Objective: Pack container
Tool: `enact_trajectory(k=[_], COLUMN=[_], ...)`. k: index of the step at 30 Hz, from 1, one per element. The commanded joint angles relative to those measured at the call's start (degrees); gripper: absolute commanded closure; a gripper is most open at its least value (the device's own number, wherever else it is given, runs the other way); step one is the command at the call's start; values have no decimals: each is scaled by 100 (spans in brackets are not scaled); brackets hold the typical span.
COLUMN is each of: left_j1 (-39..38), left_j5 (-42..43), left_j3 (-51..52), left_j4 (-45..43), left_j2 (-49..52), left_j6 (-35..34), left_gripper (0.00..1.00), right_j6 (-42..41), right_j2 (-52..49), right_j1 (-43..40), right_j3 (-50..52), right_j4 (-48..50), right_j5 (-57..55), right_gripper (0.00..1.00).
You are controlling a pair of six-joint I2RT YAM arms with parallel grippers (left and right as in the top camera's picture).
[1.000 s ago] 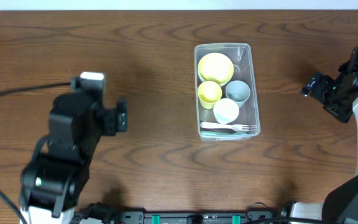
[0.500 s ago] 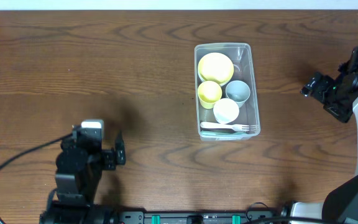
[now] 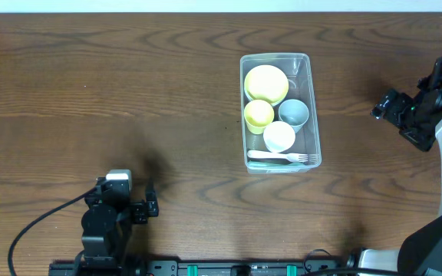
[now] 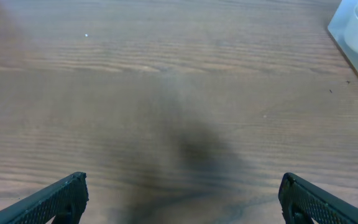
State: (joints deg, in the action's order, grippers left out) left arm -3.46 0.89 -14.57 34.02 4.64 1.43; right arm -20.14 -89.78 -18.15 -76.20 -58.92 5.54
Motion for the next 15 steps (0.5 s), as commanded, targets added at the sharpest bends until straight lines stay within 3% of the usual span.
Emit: enact_trajectory(k=[1, 15], left_j1=[31, 28], left_j5=[28, 151], left_j3=[210, 595], left_j4=[-37, -155], left_j2=[-262, -455], left_j6=[-267, -299], left_gripper=[2, 2], right_j6=[48, 50], right_j2=[9, 9], right_j1=[-31, -31], right_j3=[2, 2], right_j4=[-4, -2], right_j5=[-20, -17], right_gripper=[1, 1])
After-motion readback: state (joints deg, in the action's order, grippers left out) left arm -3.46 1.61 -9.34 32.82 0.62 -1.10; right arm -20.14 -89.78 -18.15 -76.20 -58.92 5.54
